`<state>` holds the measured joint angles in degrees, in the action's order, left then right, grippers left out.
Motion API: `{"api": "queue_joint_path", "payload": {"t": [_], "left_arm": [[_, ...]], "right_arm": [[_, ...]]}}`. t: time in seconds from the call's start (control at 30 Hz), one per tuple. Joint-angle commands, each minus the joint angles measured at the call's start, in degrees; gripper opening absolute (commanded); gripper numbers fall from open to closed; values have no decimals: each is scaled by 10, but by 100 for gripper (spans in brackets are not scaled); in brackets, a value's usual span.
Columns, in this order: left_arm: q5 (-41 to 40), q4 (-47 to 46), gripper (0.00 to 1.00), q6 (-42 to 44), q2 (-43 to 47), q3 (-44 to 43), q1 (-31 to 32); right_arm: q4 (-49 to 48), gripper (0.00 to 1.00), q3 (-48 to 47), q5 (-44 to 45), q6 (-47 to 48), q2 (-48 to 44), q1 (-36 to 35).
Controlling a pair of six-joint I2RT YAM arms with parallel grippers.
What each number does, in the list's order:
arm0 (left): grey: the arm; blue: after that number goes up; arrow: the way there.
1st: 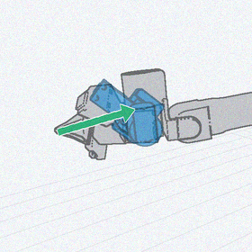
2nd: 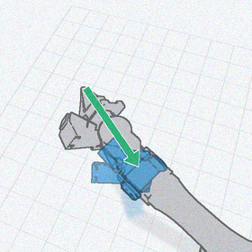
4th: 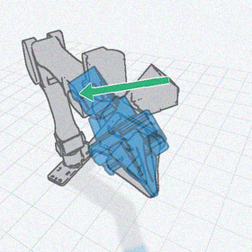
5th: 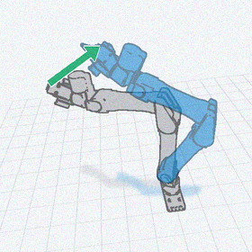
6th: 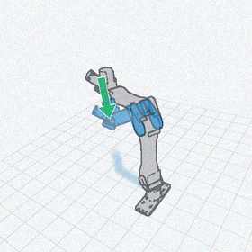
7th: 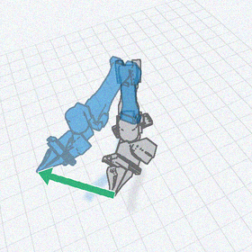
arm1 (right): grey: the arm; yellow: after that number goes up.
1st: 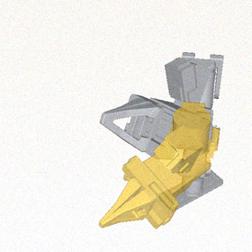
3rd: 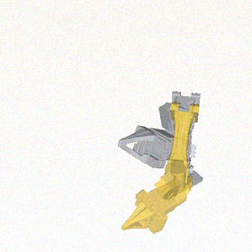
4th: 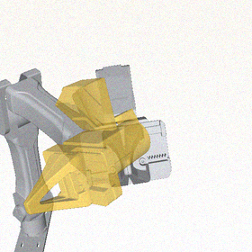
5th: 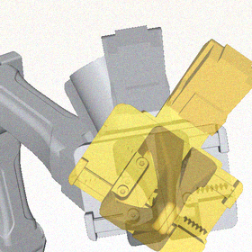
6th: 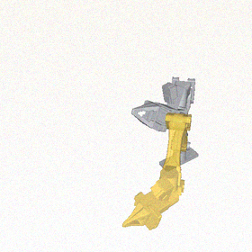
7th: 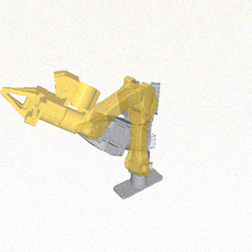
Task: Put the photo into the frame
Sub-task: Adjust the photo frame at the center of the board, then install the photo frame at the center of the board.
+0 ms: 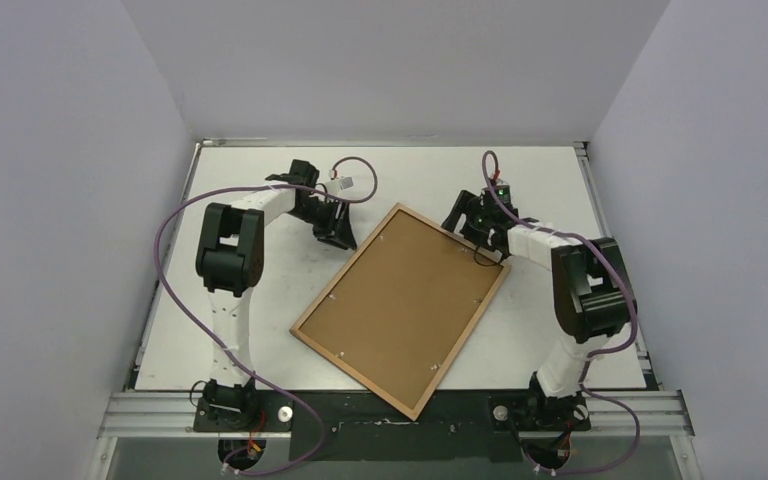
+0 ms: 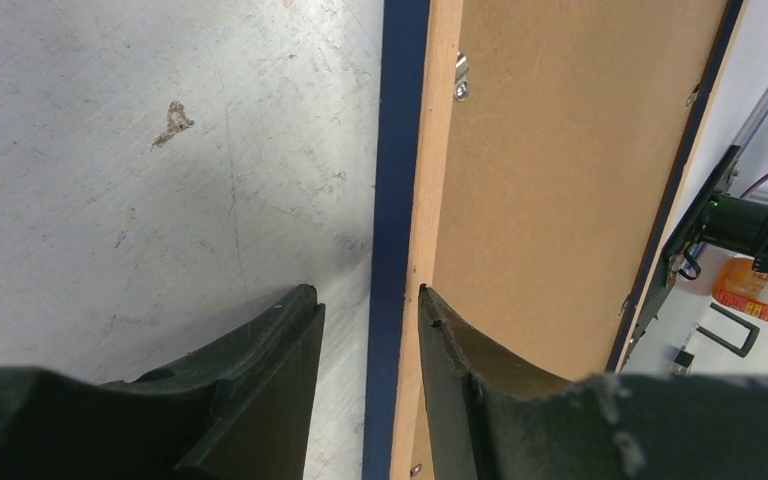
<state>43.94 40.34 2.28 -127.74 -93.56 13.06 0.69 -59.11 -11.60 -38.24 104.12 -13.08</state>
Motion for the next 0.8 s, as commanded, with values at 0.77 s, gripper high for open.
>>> {"api": "queue_joint_path", "payload": {"t": [0.77], "left_arm": [[29, -38, 34, -42, -16, -27, 9]], "right_arm": [[-111, 90, -183, -132, 25, 125, -159]]}}
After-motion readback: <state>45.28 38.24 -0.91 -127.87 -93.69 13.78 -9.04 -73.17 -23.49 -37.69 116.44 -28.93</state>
